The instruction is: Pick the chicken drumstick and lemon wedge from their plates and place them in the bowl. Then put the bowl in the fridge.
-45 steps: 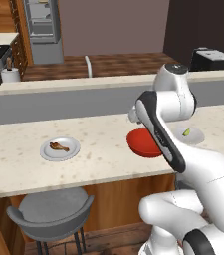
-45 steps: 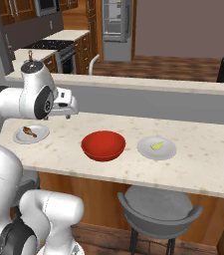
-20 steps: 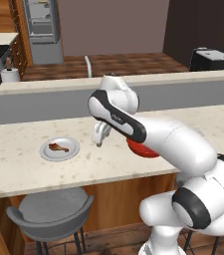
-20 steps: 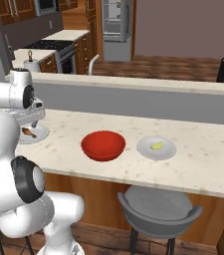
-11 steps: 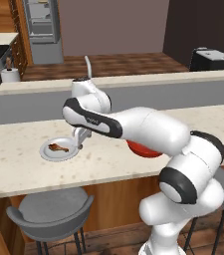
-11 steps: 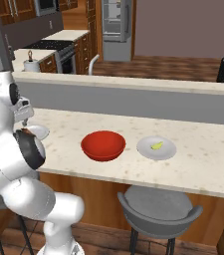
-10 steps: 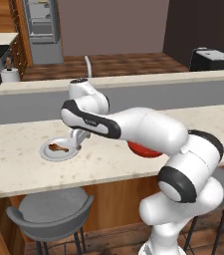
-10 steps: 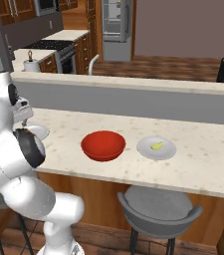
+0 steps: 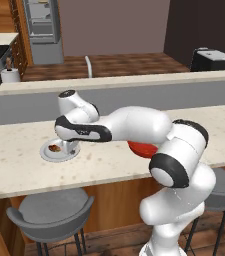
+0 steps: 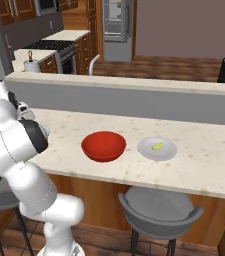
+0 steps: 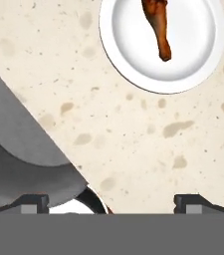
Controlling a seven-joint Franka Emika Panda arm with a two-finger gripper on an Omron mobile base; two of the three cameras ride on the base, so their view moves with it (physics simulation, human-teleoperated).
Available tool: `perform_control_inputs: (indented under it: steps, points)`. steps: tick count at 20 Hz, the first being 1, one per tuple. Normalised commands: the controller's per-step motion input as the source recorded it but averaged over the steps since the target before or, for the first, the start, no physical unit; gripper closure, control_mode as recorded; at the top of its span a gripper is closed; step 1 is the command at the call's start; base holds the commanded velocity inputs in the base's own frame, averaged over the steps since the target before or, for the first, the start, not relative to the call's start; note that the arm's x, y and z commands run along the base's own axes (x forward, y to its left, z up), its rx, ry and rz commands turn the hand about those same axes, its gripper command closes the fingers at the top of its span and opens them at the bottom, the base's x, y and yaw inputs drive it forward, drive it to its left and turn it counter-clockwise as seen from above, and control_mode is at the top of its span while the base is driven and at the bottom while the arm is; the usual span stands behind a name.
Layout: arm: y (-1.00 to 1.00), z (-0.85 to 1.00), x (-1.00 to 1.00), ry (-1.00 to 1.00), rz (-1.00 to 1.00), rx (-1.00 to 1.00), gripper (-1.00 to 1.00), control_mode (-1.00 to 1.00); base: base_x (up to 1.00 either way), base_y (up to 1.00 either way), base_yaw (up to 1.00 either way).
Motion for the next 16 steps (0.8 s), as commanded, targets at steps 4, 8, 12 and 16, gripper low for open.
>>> perform_control_inputs:
  steps: [4, 8, 12, 16]
  points:
    - [0.16, -0.3, 0.47, 0.0, -0.08, -0.01, -1.0, -1.0, 0.0, 0.0, 0.0]
    - [0.16, -0.37, 0.31, -0.01, -0.11, 0.0, -1.0, -1.0, 0.0, 0.0, 0.0]
    - [0.13, -0.35, 0.24, -0.07, -0.12, 0.01, -1.0, -1.0, 0.0, 0.0, 0.0]
    - [0.16, -0.29, 0.27, -0.08, -0.13, 0.0, -1.0, -1.0, 0.0, 0.0, 0.0]
